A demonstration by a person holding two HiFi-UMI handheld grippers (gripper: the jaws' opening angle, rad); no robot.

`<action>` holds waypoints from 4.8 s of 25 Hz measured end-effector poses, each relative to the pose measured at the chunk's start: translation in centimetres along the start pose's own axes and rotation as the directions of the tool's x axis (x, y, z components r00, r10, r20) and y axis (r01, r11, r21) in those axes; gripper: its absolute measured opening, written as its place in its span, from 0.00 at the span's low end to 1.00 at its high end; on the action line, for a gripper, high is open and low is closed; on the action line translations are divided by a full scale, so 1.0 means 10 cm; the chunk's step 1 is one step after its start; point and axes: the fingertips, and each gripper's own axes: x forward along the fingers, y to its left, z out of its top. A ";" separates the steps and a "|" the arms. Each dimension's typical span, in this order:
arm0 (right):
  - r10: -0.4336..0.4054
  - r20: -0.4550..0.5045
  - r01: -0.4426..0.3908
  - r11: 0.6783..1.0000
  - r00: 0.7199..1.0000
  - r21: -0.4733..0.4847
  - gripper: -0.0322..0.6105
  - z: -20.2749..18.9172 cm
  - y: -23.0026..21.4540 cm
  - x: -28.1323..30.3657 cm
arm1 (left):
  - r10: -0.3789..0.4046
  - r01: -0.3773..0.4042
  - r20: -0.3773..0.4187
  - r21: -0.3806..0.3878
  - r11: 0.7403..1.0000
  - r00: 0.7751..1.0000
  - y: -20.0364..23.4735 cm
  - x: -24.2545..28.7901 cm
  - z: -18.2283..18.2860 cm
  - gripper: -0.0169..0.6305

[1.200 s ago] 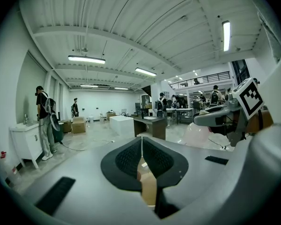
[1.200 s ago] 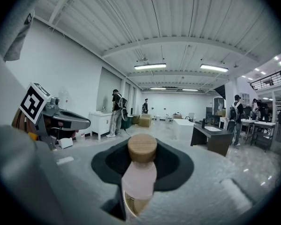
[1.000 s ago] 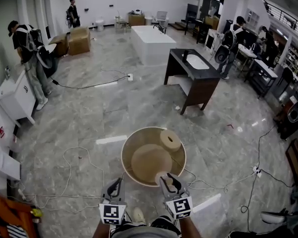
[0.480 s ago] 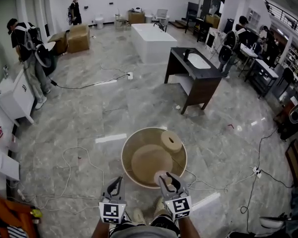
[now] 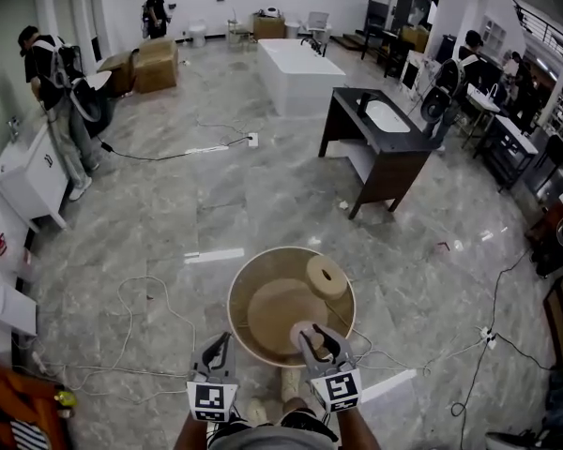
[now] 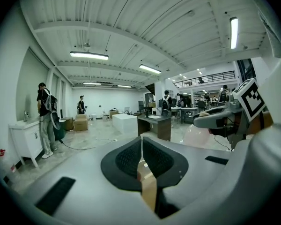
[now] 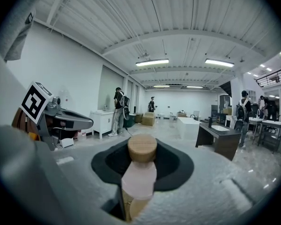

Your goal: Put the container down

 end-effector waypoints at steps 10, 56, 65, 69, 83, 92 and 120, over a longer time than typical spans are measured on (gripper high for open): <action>0.091 -0.036 -0.091 0.996 0.995 -0.010 0.24 -0.14 -0.49 0.71 | 0.062 -0.064 -0.048 -0.062 0.996 0.997 0.09 0.73 -0.06 0.07; 0.345 -0.206 -0.345 0.938 0.916 0.037 0.24 -2.14 -1.15 3.29 | 0.208 -0.276 -0.282 -0.227 0.934 0.937 0.76 2.93 -1.84 0.07; 0.371 -0.243 -0.371 0.928 0.896 0.049 0.24 -2.84 -1.16 3.72 | 0.193 -0.282 -0.340 -0.235 0.930 0.920 0.84 3.29 -2.62 0.07; 0.368 -0.246 -0.364 0.929 0.897 0.065 0.24 -3.19 -1.16 3.89 | 0.173 -0.247 -0.351 -0.179 0.953 0.920 0.83 3.45 -2.92 0.06; 0.410 -0.299 -0.413 0.909 0.862 0.058 0.24 -4.16 -1.14 4.34 | 0.132 -0.236 -0.390 -0.232 0.944 0.911 0.70 3.98 -3.79 0.07; 0.422 -0.323 -0.427 0.902 0.847 0.057 0.24 -4.67 -1.14 4.47 | 0.126 -0.257 -0.422 -0.269 0.928 0.898 0.57 4.16 -4.16 0.07; 0.427 -0.336 -0.456 0.890 0.839 -0.008 0.25 -5.22 -1.16 4.57 | 0.108 -0.259 -0.448 -0.292 0.921 0.888 0.41 4.38 -4.47 0.07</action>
